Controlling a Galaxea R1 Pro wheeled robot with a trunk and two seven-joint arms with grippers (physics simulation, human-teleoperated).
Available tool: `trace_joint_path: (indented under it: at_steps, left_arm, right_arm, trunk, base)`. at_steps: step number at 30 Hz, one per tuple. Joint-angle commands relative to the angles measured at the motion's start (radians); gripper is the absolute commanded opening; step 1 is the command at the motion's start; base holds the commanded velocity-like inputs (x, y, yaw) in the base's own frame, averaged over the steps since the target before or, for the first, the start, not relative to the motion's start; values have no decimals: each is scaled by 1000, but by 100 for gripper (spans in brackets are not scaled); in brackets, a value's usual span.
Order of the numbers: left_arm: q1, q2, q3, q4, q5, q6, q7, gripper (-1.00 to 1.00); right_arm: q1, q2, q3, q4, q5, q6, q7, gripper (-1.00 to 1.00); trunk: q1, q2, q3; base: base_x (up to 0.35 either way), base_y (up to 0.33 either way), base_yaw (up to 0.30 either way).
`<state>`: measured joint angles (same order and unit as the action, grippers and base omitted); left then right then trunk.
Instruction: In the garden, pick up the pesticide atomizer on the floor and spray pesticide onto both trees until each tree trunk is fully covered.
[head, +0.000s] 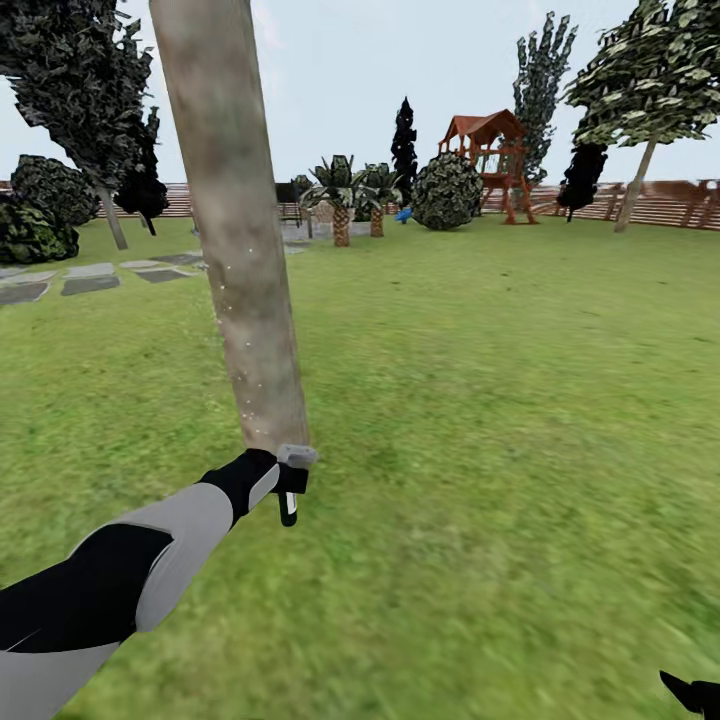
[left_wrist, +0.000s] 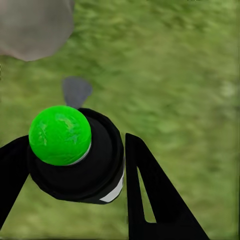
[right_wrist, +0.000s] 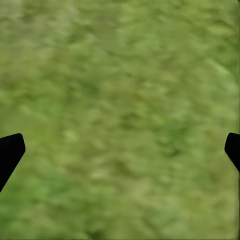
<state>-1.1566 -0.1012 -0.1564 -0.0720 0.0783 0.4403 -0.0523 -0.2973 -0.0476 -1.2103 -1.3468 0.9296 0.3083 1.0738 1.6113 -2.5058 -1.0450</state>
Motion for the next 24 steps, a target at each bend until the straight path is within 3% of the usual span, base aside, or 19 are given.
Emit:
trace_joint_path:
  at_steps: [1, 8, 19, 24]
  left_arm:
    - [0, 0, 0, 0, 0, 0, 0, -100]
    - [0, 0, 0, 0, 0, 0, 0, -100]
    - [0, 1, 0, 0, 1, 1, 0, -100]
    - [0, 1, 0, 0, 1, 2, 1, -100]
  right_arm:
    - [0, 0, 0, 0, 0, 0, 0, 100]
    - [0, 0, 0, 0, 0, 0, 0, 100]
    - [0, 0, 0, 0, 0, 0, 0, 100]
    - [0, 0, 0, 0, 0, 0, 0, 100]
  trunk:
    - [0, 0, 0]
    - [0, 0, 0]
    - [0, 0, 0]
    - [0, 0, 0]
  base:
    - [0, -322, 264]
    - [0, -303, 266]
    - [3, -23, 266]
    - [209, -127, 266]
